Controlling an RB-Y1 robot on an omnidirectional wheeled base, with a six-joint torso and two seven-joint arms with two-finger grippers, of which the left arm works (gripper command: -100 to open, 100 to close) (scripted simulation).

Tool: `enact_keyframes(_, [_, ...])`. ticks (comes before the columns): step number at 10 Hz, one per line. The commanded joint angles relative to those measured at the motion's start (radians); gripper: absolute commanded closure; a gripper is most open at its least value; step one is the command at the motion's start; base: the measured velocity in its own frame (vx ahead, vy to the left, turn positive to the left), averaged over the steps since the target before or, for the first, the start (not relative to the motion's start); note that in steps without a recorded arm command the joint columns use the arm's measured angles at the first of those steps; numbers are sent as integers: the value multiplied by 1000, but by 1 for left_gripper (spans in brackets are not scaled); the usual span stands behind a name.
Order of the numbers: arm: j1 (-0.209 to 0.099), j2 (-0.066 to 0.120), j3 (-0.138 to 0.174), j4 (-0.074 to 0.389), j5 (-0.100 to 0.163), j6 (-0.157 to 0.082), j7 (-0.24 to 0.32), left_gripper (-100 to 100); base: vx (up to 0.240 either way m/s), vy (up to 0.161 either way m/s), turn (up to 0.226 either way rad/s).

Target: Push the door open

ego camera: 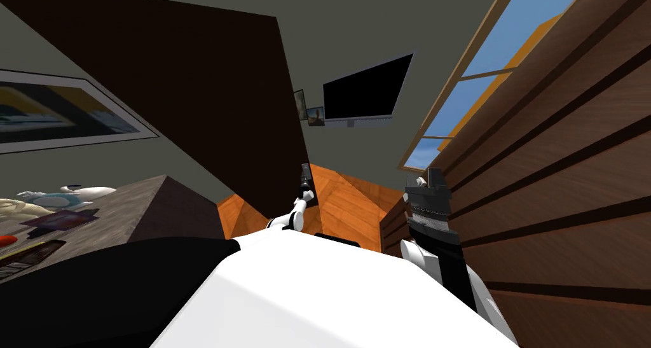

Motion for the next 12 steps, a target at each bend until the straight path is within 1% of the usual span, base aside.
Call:
enact_keyframes(1, [4,25,1,-7,0,3,1,-100,160,47,-20])
enact_keyframes(2, [4,34,2,-6,1,2,2,-100,225,102,-19])
enact_keyframes(3, [4,38,3,-5,2,2,3,-100,228,107,-28])
enact_keyframes(4, [5,35,4,-5,2,2,4,-100,233,130,-23])
enact_keyframes(5, [5,27,5,-4,3,2,5,-100,227,123,-31])
enact_keyframes(6, [5,7,6,-3,4,2,6,-100,222,108,-23])
enact_keyframes(7, [12,14,4,-16,2,6,6,-100,100,49,-7])
enact_keyframes(8, [12,14,4,-16,2,6,6,100,-9,-4,8])
enact_keyframes(12, [12,14,4,-16,2,6,6,100,-27,-13,1])
